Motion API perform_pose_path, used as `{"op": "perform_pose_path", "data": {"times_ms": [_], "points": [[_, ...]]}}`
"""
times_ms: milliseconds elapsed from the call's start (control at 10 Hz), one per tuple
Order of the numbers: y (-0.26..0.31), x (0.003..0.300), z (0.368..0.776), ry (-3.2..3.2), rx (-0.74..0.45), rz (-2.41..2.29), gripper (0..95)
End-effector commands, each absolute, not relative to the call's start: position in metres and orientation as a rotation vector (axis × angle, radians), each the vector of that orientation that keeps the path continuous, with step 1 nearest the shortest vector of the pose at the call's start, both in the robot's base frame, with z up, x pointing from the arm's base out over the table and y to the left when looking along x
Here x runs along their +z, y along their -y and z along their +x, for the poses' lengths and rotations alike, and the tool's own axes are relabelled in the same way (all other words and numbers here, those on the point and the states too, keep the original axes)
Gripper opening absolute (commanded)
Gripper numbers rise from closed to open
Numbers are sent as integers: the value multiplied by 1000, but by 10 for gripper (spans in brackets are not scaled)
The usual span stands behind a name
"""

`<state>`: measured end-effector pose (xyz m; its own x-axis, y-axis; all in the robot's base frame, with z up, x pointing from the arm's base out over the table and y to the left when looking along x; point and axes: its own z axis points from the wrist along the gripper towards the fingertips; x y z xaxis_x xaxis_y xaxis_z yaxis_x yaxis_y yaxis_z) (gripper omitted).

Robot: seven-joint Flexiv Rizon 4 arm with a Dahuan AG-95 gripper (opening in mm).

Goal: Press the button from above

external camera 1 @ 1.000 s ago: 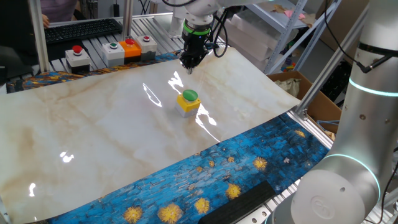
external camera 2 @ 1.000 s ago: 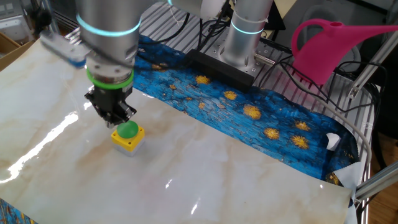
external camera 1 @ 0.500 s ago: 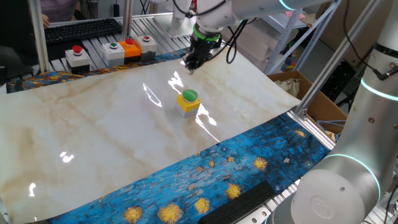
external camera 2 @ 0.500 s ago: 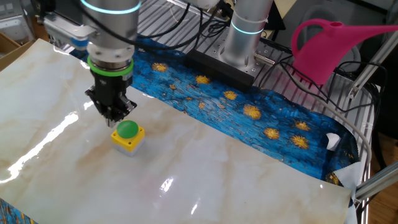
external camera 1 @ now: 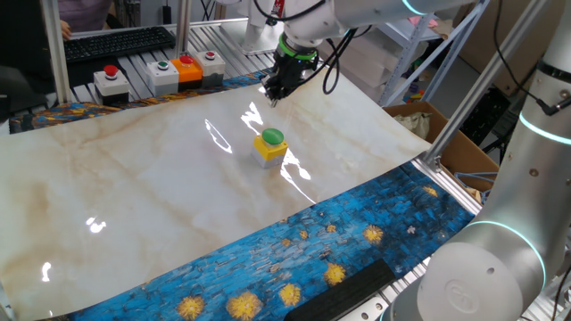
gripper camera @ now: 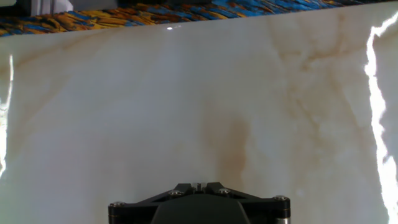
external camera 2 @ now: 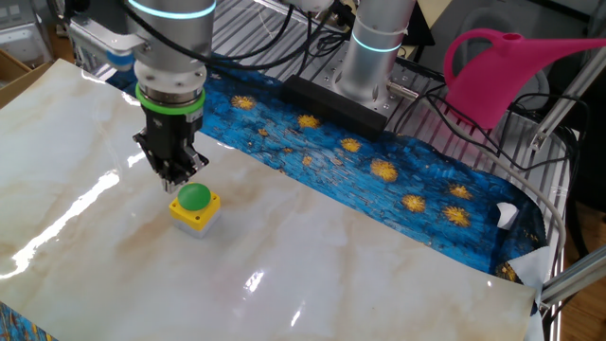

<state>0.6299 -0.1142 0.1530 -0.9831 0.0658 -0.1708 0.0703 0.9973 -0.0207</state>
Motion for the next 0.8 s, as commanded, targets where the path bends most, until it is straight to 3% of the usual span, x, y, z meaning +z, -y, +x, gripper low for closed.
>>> {"op": "perform_pose_path", "data": {"times_ms": [100, 800], "points": [[113, 152, 629, -2974, -29, 78, 0], [109, 150, 627, -2958, -33, 56, 0]]}}
